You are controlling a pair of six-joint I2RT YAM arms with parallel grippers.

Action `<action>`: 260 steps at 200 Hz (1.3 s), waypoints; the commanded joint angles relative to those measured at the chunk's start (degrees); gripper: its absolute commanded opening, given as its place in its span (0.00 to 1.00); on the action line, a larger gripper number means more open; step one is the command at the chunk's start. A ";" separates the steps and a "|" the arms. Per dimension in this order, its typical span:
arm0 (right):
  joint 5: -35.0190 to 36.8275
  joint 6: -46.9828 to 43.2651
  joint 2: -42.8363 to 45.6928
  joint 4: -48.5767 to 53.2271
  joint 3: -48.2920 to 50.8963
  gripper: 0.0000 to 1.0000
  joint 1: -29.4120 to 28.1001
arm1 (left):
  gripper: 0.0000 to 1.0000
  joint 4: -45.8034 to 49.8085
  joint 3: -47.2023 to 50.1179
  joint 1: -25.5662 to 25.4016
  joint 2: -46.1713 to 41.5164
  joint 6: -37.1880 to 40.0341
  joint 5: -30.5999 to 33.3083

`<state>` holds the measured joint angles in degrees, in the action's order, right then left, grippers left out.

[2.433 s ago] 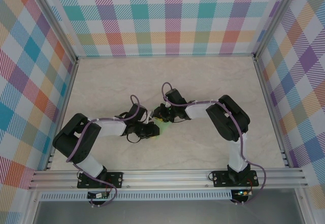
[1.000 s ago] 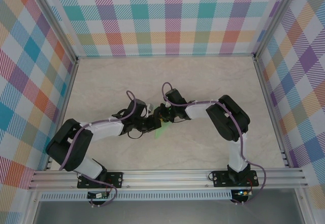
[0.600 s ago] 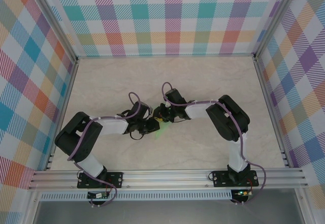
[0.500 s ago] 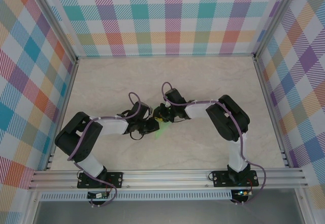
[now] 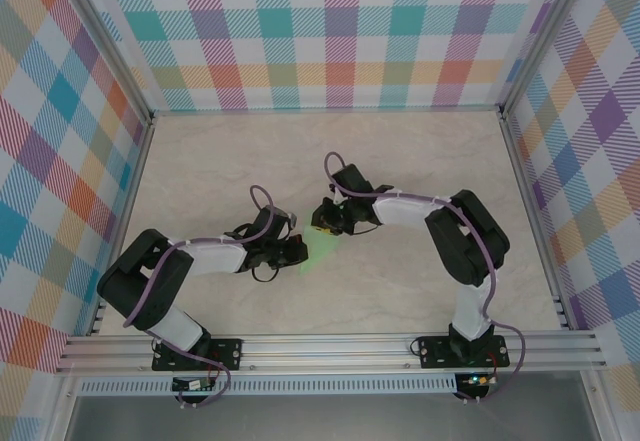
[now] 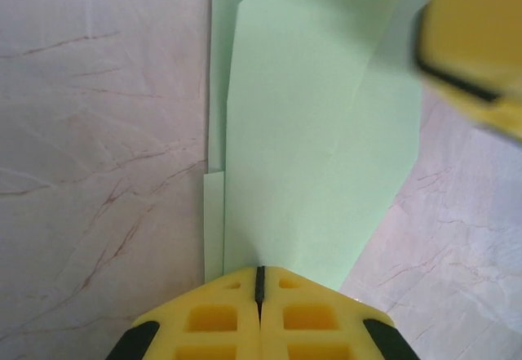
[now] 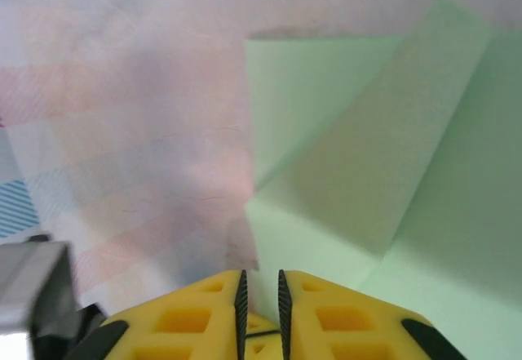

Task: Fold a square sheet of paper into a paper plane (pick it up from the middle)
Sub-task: Fourth fold the wing at the center of the table.

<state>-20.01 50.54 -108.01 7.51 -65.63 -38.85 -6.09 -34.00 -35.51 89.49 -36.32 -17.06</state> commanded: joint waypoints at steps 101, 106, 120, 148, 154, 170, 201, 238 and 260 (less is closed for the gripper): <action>-4.54 -1.85 -5.08 -4.96 1.82 0.00 -3.16 | 0.02 13.84 1.57 -0.18 1.60 3.98 2.03; -4.46 -1.86 -5.11 -4.80 1.86 0.00 -3.16 | 0.02 13.75 1.57 -0.18 1.61 3.99 2.00; -4.70 -2.13 -5.15 -5.12 2.07 0.00 -3.25 | 0.02 13.72 1.57 -0.13 1.58 3.96 2.04; -2.45 -3.61 -4.32 -2.37 0.97 0.00 -3.85 | 0.02 13.73 1.48 -0.18 1.82 3.97 2.10; -1.91 -4.43 -4.24 -1.01 0.25 0.00 -4.09 | 0.02 13.65 1.49 -0.18 1.91 4.02 2.08; 1.36 -6.11 -3.65 2.77 -1.46 0.03 -4.89 | 0.02 13.79 1.56 -0.18 2.00 3.99 2.03; 3.92 -6.96 -3.35 5.79 -3.09 0.16 -5.45 | 0.02 13.29 1.82 -0.18 1.83 3.75 1.93; 6.79 -7.24 -2.71 8.18 -3.95 0.29 -5.97 | 0.01 13.31 1.76 -0.17 1.68 3.62 2.02; 7.58 -6.92 -1.46 8.56 -3.81 0.29 -5.97 | 0.01 13.71 1.67 -0.18 1.54 3.78 2.16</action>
<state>-15.33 44.45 -112.31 12.60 -68.27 -44.38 -4.27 -34.68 -35.48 89.41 -33.39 -17.32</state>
